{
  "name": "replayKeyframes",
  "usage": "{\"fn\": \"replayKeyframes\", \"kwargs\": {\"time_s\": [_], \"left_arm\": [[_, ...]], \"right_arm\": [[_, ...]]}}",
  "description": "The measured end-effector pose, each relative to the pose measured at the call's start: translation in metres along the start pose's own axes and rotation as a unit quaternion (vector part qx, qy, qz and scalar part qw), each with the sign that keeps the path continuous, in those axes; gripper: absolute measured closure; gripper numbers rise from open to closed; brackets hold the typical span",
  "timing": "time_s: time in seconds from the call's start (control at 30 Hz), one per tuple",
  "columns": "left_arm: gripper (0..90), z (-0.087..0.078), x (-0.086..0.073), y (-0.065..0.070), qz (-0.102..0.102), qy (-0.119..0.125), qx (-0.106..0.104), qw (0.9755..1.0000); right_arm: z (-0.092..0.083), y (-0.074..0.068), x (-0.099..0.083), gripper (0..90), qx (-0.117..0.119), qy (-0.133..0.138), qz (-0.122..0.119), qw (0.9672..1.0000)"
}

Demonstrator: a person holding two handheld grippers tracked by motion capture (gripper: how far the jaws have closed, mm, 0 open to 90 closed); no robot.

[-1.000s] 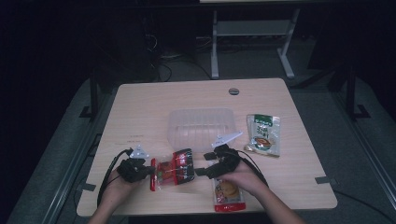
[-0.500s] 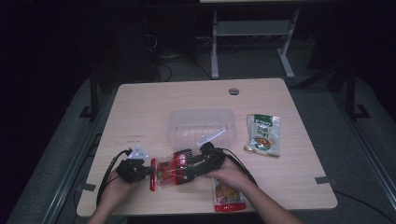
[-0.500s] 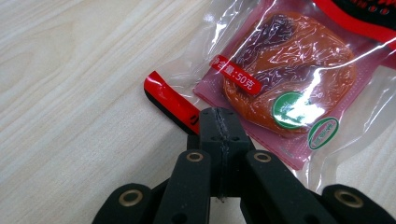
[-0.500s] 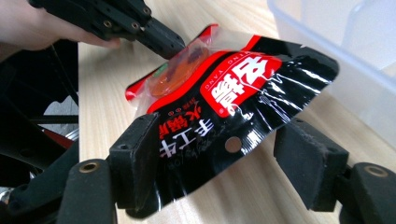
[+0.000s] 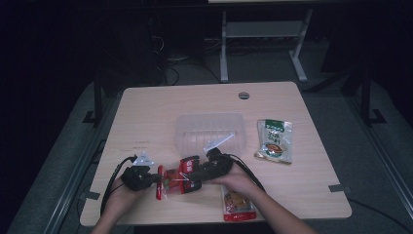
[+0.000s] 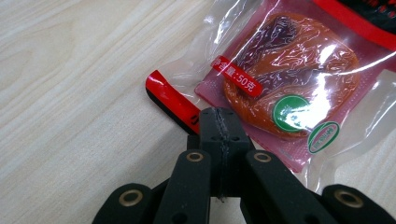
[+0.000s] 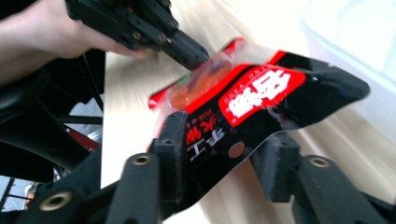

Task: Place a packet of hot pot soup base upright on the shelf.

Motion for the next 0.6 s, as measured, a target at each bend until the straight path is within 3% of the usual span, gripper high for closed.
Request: {"fn": "replayKeyframes", "kwargs": {"time_s": [0.13,0.37,0.47,0.6], "left_arm": [[89.9,0.0,0.0,-0.001,0.003,0.002,-0.003,1.0],[89.9,0.0,0.0,0.0,0.003,0.006,-0.003,1.0],[89.9,0.0,0.0,0.0,0.004,0.005,-0.003,1.0],[89.9,0.0,0.0,0.0,0.0,0.009,-0.005,0.9999]], "right_arm": [[-0.002,-0.003,0.002,71.0,0.003,0.003,0.001,1.0],[-0.002,-0.008,0.001,85.8,0.019,0.004,-0.032,0.9993],[-0.001,-0.012,0.002,88.6,0.022,0.008,-0.051,0.9984],[-0.002,-0.017,0.007,89.9,0.038,0.019,-0.054,0.9977]]}}
Point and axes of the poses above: each handheld gripper's, and its own axes: z roughly forward along the jaws, x roughly out of its top, y roughly to its right, the point moved 10 cm from there along z, roughly forward along the jaws, and after that the axes turned 12 degrees about -x, right-handed, at the moved point
